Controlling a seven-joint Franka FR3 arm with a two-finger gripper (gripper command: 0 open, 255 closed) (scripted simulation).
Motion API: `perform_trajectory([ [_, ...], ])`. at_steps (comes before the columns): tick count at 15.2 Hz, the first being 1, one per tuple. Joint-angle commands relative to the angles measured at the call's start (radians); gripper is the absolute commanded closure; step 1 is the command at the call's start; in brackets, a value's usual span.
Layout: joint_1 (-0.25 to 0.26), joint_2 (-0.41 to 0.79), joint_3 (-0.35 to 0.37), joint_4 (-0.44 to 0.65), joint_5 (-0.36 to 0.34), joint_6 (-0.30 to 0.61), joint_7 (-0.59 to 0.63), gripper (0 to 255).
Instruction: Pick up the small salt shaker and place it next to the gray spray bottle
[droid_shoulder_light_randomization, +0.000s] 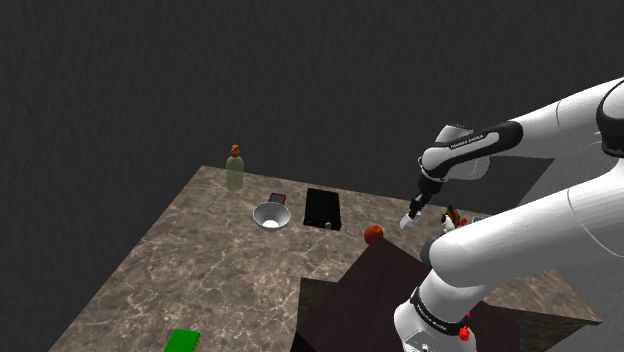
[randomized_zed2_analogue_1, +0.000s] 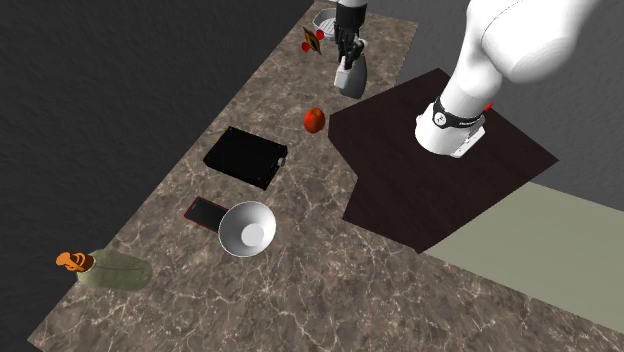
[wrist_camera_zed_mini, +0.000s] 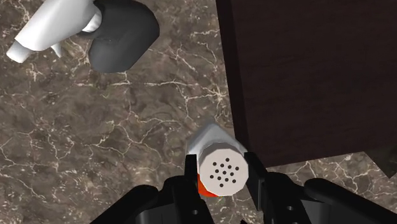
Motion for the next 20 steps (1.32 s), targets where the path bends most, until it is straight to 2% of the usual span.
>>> perform_trajectory([
  [1,0.009,0.034,-0.013,-0.008,0.003,0.042,-0.002,255],
  [8,0.052,0.166,-0.067,-0.031,0.032,0.195,-0.03,255],
  [13,0.107,0.278,-0.114,-0.041,0.099,0.311,-0.079,255],
  [17,0.176,0.379,-0.155,-0.045,0.223,0.404,-0.165,255],
  [20,0.238,0.467,-0.168,-0.043,0.413,0.469,-0.297,255],
])
